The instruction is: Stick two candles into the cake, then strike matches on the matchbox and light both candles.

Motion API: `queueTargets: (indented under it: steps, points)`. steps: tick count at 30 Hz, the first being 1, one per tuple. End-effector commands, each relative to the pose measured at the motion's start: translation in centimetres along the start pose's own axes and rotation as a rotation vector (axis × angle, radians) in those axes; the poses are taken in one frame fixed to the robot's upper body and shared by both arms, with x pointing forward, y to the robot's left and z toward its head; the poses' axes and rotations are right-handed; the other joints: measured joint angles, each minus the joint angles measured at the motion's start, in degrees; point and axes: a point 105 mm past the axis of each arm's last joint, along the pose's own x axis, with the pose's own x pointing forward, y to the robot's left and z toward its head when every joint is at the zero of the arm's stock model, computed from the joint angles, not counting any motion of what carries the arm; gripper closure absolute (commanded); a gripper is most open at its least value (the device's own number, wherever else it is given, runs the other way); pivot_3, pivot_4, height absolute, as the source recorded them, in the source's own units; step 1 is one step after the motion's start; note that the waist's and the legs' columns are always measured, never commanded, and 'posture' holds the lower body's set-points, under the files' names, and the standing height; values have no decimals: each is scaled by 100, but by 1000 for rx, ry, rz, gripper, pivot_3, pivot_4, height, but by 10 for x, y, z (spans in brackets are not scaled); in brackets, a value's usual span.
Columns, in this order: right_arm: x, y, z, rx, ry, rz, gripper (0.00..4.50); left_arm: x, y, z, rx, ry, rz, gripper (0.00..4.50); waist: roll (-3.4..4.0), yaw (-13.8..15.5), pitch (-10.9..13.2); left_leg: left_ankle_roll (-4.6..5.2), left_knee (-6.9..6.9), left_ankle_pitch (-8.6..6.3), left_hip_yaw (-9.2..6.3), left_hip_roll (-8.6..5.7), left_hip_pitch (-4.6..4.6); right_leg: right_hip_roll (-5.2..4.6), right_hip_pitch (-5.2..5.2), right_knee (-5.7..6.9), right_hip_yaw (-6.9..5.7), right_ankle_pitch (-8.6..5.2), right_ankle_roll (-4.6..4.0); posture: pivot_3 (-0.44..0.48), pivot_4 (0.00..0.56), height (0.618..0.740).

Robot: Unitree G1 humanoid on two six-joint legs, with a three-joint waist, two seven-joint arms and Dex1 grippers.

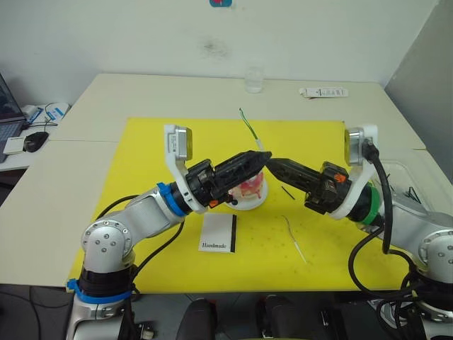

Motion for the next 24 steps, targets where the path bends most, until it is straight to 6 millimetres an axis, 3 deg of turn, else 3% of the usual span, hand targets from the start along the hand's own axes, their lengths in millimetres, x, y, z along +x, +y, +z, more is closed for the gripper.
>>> queueTargets:
  steps: [1,11,15,24]
  points:
    - [2,11,6,12,-16,53,4463,2,-8,13,-39,-68,-42,0,0,0,0,0,0,0,-1,1,0,0,0,0,-1,0,0,0,150,740]
    - [5,14,3,44,4,78,4463,-2,-4,13,-103,-57,-59,0,0,3,0,0,1,0,0,1,3,1,0,3,0,0,0,0,150,740]
    - [6,14,2,52,4,77,4500,-2,-3,12,-106,-50,-68,882,0,3,0,0,0,0,-1,1,2,2,0,3,-1,0,0,0,150,740]
    - [5,15,-1,82,9,79,4500,-1,-3,7,-108,-35,-95,3785,0,2,0,0,-1,0,0,1,1,2,-1,-1,-1,0,0,0,150,740]
